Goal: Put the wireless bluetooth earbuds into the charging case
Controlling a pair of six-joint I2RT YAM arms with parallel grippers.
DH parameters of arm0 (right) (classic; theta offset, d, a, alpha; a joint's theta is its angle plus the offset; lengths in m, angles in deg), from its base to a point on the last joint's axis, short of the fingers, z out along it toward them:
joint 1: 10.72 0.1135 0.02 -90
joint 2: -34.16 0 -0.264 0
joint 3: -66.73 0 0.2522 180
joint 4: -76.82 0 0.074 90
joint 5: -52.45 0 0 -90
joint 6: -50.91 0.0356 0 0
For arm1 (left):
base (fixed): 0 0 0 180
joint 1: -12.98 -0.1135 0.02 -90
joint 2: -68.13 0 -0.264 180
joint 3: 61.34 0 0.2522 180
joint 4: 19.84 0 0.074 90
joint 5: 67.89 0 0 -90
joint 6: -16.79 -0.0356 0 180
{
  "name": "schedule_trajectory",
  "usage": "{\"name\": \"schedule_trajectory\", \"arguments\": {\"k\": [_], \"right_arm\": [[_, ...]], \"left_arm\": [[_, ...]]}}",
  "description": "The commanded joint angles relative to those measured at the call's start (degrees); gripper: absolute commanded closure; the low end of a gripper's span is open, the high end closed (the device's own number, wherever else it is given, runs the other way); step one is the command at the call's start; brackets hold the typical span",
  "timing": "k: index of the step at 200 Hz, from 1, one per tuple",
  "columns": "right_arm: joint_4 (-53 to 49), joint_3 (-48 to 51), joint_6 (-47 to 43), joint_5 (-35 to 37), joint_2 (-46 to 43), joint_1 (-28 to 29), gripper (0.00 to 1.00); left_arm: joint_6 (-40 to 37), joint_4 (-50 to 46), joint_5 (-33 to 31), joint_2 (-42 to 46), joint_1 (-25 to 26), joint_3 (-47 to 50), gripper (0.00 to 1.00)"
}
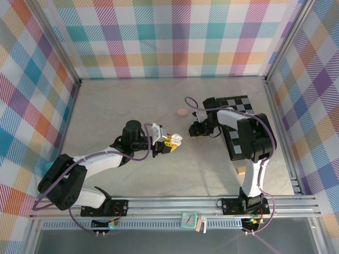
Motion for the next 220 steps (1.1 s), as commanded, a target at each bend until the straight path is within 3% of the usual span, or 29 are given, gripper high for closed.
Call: {"name": "schedule_trajectory", "arguments": {"k": [1,130,220], "right_arm": [[-3.87,1.35,-0.97,-1.18,-1.61,0.63,0.63],[-3.70,1.15,-0.64,0.33,-0.83,0.82,0.79],[5.60,8.48,-1.87,7.72,-12.81,2.06,0.81]], "left_arm": [[-0.33,0.28,2.04,-0.47,-0.50,-1.79,0.86],[-1.07,-1.30,1.92,-0.62,-0.50,-2.45,0.86],[0.19,0.10,-2.47,-3.08,-0.61,-2.66,0.86]]}}
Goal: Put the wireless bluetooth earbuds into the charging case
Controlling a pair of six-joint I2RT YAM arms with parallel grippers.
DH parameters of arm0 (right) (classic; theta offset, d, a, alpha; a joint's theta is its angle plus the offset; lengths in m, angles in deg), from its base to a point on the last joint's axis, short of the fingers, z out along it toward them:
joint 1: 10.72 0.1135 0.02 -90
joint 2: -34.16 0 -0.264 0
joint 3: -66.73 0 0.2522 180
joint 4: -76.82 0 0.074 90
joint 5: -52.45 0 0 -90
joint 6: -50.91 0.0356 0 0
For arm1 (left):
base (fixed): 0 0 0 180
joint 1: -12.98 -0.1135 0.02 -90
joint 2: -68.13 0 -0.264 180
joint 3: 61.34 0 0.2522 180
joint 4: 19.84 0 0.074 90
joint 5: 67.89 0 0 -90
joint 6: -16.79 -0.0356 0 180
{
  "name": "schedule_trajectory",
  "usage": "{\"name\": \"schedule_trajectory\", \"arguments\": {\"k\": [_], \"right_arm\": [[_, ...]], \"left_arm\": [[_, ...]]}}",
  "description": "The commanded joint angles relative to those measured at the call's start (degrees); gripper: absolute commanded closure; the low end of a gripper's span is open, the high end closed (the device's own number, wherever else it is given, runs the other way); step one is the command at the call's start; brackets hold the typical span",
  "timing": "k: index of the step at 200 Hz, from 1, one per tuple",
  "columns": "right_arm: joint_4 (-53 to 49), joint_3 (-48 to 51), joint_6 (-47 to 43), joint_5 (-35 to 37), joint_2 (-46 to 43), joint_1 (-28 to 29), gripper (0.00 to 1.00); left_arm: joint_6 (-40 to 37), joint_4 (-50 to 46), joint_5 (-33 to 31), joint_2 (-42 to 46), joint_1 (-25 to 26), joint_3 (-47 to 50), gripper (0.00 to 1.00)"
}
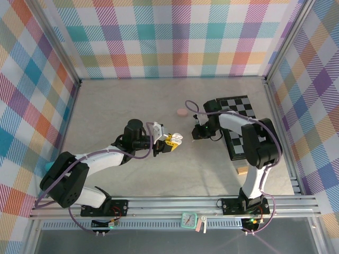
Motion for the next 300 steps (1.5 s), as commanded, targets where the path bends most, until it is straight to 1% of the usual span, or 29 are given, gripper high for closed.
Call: {"name": "schedule_trajectory", "arguments": {"k": [1,38,67,93,96,105,150,212,300], "right_arm": [[4.78,2.83,-1.46,3.03,-5.71,0.83,0.81],[13.18,9.84,-2.83,5.21,-14.61,2.20,0.81],[12.89,11.34,-5.72,8.40,-19.80,4.21,0.81],[12.40,11.85,-7.25,10.89,-24.22,6.53,0.82],[12.36,11.88,-8.98,11.15,-24.59,6.86,0.82],[12.47,12.05,-9.75,11.74,-26.14,7.61,0.82],[11.71,11.96,-11.71,11.67,-31.92,10.76,0.82],[10.67,11.67,-12.79,9.98,-35.08,13.27,0.82],[13.22,12.06,-11.67,8.13,-33.27,15.30,0.82]], "left_arm": [[0.25,1.37,-1.09,-1.13,-0.60,-1.48,0.86],[2.39,3.98,-2.70,-3.69,-0.67,-1.75,0.86],[3.72,4.72,-3.99,-5.51,-0.76,-2.53,0.86],[4.43,4.36,-3.73,-6.87,-0.76,-3.38,0.86],[4.44,4.29,-3.69,-6.97,-0.76,-3.45,0.86],[4.62,4.20,-3.74,-7.35,-0.76,-3.62,0.86],[5.79,4.28,-4.26,-8.74,-0.76,-4.73,0.86],[7.56,4.41,-3.86,-10.15,-0.76,-6.43,0.86],[9.12,4.68,-3.25,-10.61,-0.76,-7.12,0.86]]}}
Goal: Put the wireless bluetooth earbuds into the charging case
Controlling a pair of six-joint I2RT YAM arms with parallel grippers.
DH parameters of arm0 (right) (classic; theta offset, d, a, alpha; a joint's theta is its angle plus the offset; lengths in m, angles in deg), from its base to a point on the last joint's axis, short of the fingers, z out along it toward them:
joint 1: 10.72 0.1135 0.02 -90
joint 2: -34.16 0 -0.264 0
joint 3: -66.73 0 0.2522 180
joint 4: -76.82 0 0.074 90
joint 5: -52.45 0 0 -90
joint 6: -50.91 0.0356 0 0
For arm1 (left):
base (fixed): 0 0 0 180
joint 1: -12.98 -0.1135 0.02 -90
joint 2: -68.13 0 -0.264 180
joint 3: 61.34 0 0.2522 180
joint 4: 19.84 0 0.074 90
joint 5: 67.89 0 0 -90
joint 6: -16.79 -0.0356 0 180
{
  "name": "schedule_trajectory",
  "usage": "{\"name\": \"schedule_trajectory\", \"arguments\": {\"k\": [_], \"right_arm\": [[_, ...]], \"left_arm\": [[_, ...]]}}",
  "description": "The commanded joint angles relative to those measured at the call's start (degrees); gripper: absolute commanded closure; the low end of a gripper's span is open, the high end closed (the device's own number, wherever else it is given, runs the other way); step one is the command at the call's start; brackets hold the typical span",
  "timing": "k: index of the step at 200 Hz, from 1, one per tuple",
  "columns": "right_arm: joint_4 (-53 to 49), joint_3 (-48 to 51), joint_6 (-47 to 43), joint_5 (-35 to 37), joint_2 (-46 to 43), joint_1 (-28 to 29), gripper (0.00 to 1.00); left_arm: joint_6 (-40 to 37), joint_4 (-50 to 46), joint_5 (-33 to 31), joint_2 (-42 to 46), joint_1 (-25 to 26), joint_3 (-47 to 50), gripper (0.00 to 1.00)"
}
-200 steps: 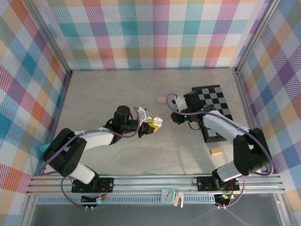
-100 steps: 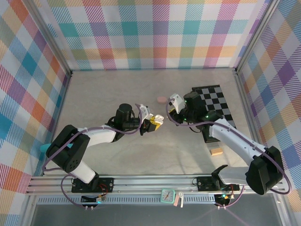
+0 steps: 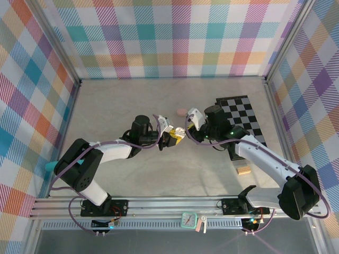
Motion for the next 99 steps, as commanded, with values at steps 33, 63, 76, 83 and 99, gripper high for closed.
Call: {"name": "schedule_trajectory", "arguments": {"k": [33,63,76,83,99], "right_arm": [[2.64,-0.36,0.38,-1.29,1.47,1.21,0.82],[2.78,-0.67,0.46,-0.70,1.85,1.44,0.82],[2.84,-0.84,0.49,-0.26,2.05,1.47,0.82],[2.87,-0.93,0.69,0.10,2.08,1.52,0.82],[3.26,-1.11,0.99,0.62,2.16,1.50,0.82]], "left_arm": [[0.19,0.91,1.98,0.38,-0.72,-1.44,0.86],[0.13,0.75,2.24,0.43,-0.72,-1.34,0.86],[-0.07,0.64,2.50,0.43,-0.72,-1.36,0.86],[-0.21,0.49,2.44,0.43,-0.72,-1.25,0.86],[-0.30,0.46,2.56,0.27,-0.72,-1.24,0.86]]}}
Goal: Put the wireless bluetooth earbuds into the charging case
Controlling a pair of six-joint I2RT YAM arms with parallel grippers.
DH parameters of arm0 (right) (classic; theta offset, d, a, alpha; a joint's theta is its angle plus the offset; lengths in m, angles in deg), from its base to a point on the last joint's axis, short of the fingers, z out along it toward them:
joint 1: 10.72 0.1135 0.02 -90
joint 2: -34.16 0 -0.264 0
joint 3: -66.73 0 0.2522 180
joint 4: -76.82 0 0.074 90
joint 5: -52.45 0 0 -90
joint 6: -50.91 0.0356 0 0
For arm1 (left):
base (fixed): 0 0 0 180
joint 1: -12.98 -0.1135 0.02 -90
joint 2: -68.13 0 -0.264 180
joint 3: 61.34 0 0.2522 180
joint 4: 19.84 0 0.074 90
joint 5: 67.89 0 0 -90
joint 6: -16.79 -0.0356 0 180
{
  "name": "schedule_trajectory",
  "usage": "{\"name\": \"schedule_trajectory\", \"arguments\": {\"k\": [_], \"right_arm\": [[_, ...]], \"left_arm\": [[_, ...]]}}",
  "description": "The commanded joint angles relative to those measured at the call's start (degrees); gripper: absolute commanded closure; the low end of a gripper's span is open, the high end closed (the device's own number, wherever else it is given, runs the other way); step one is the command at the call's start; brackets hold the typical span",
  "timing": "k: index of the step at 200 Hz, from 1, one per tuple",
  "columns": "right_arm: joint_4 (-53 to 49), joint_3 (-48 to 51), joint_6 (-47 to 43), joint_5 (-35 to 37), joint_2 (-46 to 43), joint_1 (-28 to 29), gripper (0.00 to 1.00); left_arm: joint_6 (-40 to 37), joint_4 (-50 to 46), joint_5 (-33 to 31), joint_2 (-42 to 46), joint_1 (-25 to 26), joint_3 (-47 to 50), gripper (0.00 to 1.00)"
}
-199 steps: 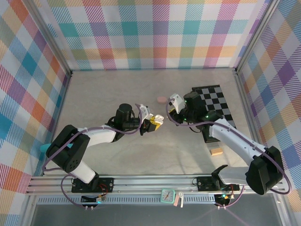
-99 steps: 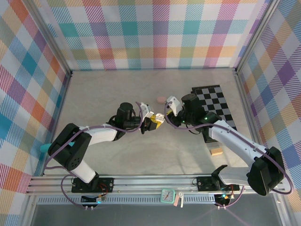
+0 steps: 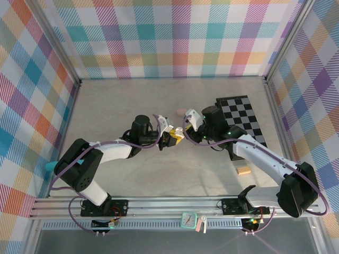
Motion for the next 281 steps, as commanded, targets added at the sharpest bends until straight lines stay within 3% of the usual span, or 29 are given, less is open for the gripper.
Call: {"name": "schedule_trajectory", "arguments": {"k": [1,281], "right_arm": [[2.15,-1.11,0.73,0.71,0.67,0.46,0.82],[3.47,1.00,3.06,-2.70,1.31,0.45,0.82]], "left_arm": [[-0.41,0.60,2.25,0.26,-0.72,-1.15,0.86],[3.72,3.56,0.41,-0.75,-0.72,-2.88,0.86]]}}
